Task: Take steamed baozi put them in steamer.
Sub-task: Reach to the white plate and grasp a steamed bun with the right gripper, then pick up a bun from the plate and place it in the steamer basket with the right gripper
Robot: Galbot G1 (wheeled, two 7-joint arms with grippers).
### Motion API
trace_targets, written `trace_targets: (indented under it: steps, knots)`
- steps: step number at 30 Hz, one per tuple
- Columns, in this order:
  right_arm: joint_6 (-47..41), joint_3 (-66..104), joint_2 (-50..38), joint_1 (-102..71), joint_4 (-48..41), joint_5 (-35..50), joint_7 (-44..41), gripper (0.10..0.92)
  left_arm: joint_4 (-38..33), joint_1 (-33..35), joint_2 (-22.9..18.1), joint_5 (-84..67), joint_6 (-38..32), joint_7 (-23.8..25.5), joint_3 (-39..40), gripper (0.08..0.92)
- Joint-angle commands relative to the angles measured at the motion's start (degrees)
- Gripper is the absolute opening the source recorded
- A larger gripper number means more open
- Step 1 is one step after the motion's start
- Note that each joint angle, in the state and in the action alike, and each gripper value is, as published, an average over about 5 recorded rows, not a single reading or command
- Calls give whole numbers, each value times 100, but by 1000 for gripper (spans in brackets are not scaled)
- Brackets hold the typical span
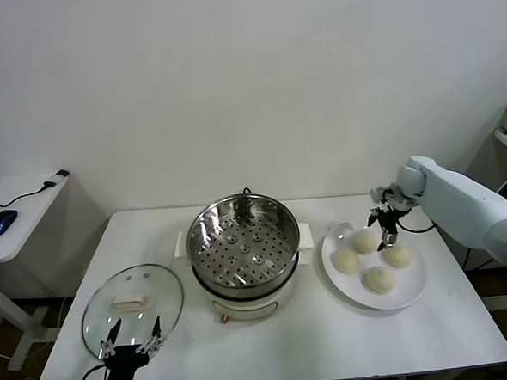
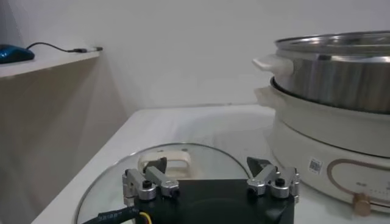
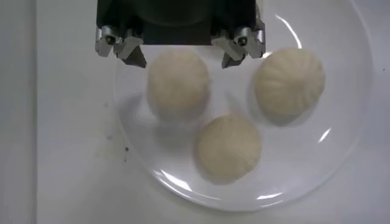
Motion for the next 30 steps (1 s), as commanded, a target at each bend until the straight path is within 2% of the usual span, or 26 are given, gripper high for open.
trace_targets:
  steps: [1,6,12,20,26,30]
  knots:
    - [109,426,499,-162,-653,-438,78,823,15,2,6,4,-7,2,1,823]
    - [80,441,523,-181,-655,-437,46,817,8,25,-1,16,-19,0,11,823]
    - [43,325,493,-157,-610,-448,-46,742,-3,58,-6,56,-27,0,34,823]
    - [1,303,451,-123,-530,-398,-69,703,-5,97,-20,131,-24,-8,62,823]
    - [-102,-271,162,326,3,79,-158,659,-28,105,-33,149,-7,-18,65,823]
    - [-147,-1073,-122,1130,766,778,-230,642,-47,96,-39,149,24,-25,64,823]
